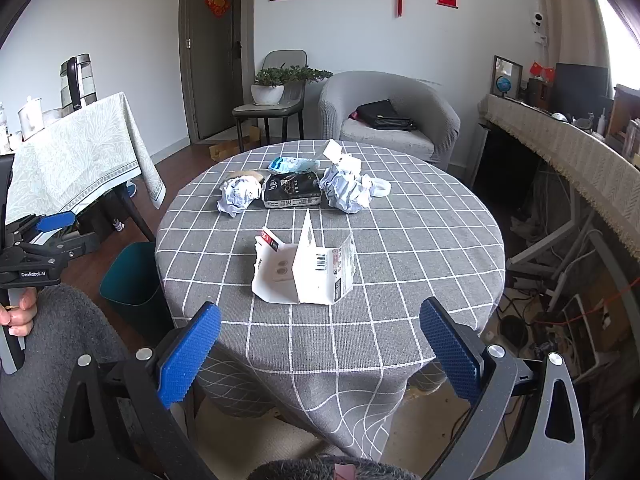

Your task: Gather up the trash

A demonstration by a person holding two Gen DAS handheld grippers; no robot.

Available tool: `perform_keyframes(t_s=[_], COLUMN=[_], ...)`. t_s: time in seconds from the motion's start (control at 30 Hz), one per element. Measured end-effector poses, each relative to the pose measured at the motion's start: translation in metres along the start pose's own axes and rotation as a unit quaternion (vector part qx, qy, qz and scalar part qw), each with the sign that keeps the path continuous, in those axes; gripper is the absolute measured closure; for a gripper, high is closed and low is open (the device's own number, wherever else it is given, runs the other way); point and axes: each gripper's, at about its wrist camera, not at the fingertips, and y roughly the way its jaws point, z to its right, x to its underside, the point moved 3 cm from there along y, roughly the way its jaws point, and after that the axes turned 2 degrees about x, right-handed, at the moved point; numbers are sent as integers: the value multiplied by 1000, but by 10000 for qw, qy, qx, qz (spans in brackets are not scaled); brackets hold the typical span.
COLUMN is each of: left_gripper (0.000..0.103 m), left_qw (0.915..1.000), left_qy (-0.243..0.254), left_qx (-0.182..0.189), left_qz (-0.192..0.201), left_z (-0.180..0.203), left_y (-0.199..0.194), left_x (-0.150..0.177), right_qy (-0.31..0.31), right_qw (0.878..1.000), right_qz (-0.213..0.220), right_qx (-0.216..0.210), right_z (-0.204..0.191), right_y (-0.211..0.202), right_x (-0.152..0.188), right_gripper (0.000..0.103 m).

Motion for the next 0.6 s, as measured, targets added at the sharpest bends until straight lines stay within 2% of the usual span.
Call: perform_keyframes(t_s=[0.6], left_gripper=[3], left_qw=[10000], left_qy=[-10], left_qx=[-5], left_qz=[-19], left_z=[0], left_y=[2], left_x=[1], right_qy=[-43], right_qw=[10000], right_qz=[-53], right_qx=[-5], right_z=[0], right_y=[2], right_x=[-1], right_gripper=[3])
